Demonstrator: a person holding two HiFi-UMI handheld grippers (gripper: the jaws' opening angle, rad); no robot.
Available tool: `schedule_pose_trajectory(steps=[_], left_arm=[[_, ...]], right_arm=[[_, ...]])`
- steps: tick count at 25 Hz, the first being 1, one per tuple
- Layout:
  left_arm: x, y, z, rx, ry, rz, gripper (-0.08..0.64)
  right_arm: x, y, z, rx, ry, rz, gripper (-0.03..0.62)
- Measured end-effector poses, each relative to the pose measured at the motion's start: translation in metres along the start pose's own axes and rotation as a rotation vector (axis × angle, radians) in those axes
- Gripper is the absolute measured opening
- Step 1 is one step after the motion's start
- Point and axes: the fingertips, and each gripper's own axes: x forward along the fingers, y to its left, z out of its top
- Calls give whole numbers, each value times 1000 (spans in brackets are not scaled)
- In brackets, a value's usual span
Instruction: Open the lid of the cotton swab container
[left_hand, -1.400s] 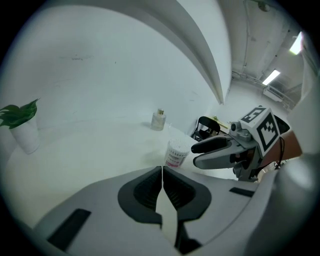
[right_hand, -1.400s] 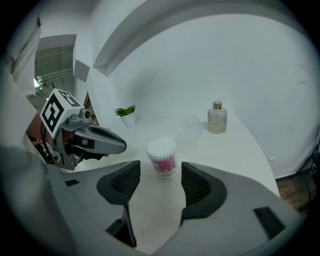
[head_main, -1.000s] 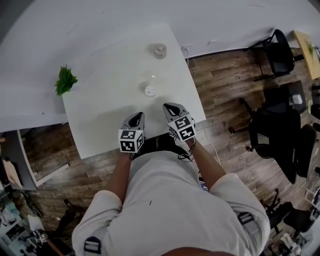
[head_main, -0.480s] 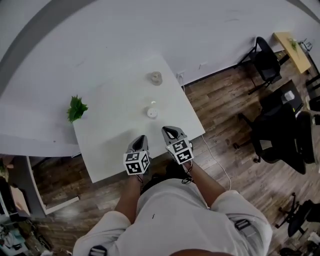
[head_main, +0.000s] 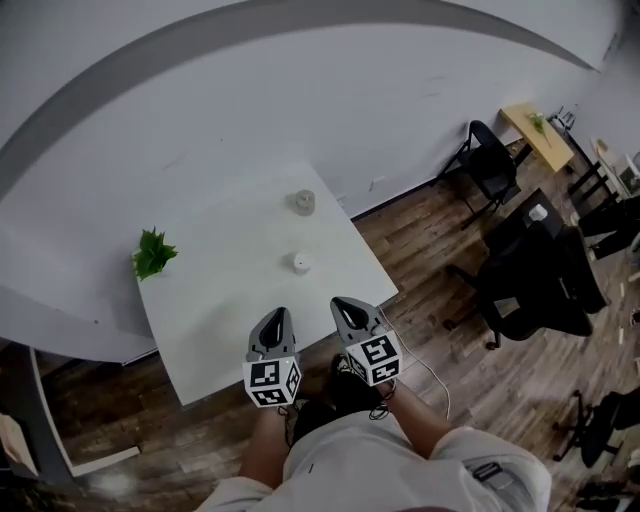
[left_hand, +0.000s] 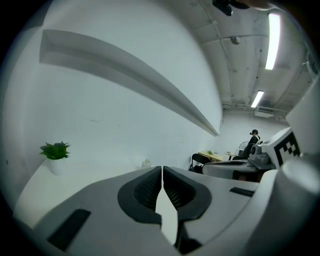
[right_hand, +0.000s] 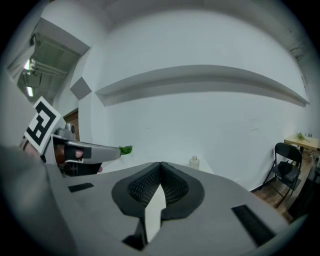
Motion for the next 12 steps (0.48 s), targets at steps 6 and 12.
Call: schedule_pose_trajectory(steps=[6,12], left_arm=[[-28,-20,43,83,-98,-2,25],[-40,-24,71,95,-156,33,25]], right_arm=[[-36,-1,56,-69,-117,8,-2],[-58,-15,83,-106,-167,3,-2]])
